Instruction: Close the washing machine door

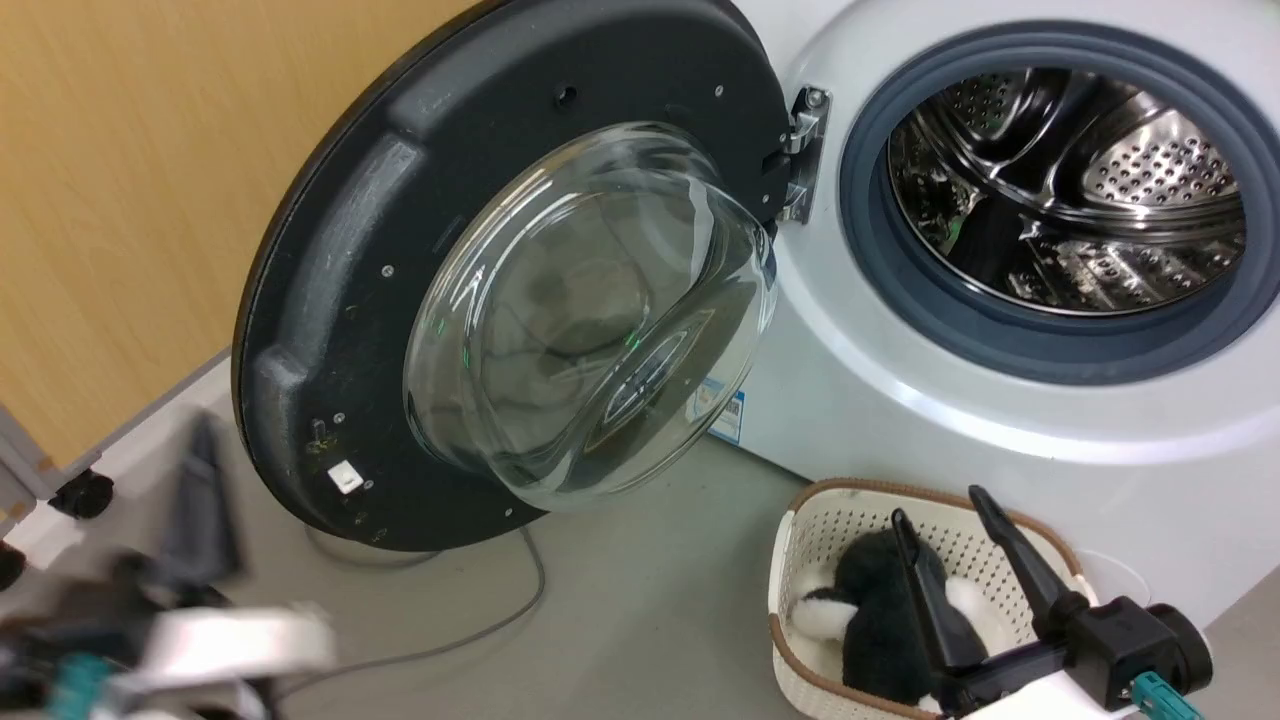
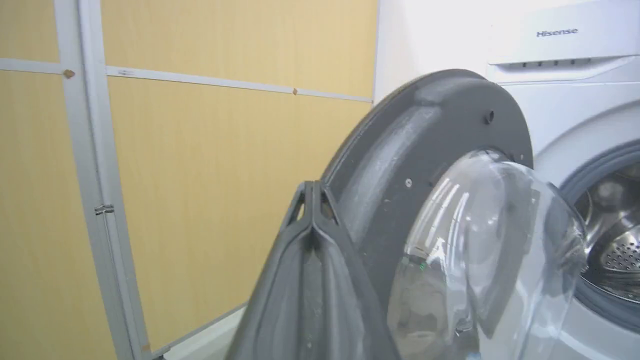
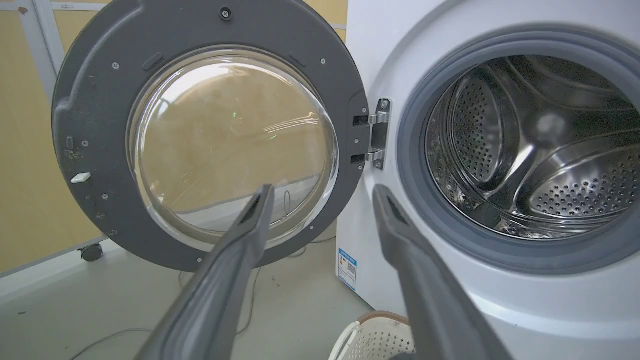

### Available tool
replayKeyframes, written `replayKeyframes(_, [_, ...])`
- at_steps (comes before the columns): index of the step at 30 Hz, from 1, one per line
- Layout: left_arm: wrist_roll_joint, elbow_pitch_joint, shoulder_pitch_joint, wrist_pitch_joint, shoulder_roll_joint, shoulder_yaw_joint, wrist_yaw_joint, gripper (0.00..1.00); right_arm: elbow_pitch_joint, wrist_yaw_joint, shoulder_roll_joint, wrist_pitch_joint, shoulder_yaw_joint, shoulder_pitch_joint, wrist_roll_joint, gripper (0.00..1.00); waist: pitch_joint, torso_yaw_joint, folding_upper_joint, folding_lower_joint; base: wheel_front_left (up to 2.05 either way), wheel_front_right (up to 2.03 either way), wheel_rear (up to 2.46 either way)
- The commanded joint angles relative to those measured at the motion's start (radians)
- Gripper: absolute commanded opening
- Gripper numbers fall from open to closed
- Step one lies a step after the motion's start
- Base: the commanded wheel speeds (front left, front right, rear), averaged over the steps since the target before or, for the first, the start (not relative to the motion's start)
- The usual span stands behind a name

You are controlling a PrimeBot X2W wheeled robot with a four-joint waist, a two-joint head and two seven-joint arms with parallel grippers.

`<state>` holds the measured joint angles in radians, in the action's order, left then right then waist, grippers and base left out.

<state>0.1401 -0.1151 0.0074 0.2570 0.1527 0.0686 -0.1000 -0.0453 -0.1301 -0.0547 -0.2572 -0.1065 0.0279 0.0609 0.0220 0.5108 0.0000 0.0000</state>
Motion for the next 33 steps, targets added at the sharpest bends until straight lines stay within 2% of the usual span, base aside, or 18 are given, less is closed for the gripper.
replayKeyframes(1, [0.027,0.010,-0.045,0.004,0.026,0.029,0.015,0.00,0.010,-0.001,0.005,-0.005,0.006,0.007,-0.009,1.00,-0.007,-0.001,0.0000,0.0000,0.00,0.00,0.00])
replayKeyframes(4, [0.113,0.062,-0.136,-0.032,0.071,0.095,0.047,0.00,0.022,-0.001,0.005,-0.005,0.017,0.014,-0.020,1.00,-0.023,-0.006,0.0000,0.0000,0.00,0.00,0.00])
replayKeyframes(11, [0.441,0.296,-0.368,-0.229,0.145,0.269,0.121,0.00,0.037,-0.001,0.005,-0.003,0.014,0.001,-0.047,1.00,-0.073,-0.058,0.0000,0.0000,0.00,0.00,0.00])
replayKeyframes(14, [0.582,0.415,-0.449,-0.329,0.159,0.338,0.126,0.00,0.041,-0.001,0.005,-0.001,0.011,-0.005,-0.052,1.00,-0.088,-0.078,0.0000,0.0000,0.00,0.00,0.00])
replayKeyframes(16, [0.651,0.494,-0.497,-0.366,0.174,0.389,0.113,0.00,0.042,-0.001,0.004,0.001,0.011,-0.010,-0.055,1.00,-0.098,-0.091,0.0000,0.0000,0.00,0.00,0.00])
replayKeyframes(21, [0.848,0.665,-0.594,-0.535,0.160,0.474,0.089,0.00,0.048,-0.001,0.003,0.006,0.026,-0.017,-0.067,1.00,-0.115,-0.111,0.0000,0.0000,0.00,0.00,0.00])
replayKeyframes(23, [0.900,0.713,-0.609,-0.603,0.158,0.490,0.088,0.00,0.050,-0.001,0.002,0.006,0.027,-0.020,-0.067,1.00,-0.118,-0.117,0.0000,0.0000,0.00,0.00,0.00])
replayKeyframes(27, [0.974,0.770,-0.611,-0.705,0.147,0.502,0.114,0.00,0.051,-0.001,0.001,0.006,0.032,-0.023,-0.066,1.00,-0.117,-0.125,0.0000,0.0000,0.00,0.00,0.00])
replayKeyframes(33, [1.052,0.790,-0.584,-0.835,0.142,0.517,0.141,0.00,0.044,-0.001,0.002,0.004,0.034,-0.021,-0.062,1.00,-0.100,-0.135,0.0000,0.0000,0.00,0.00,0.00])
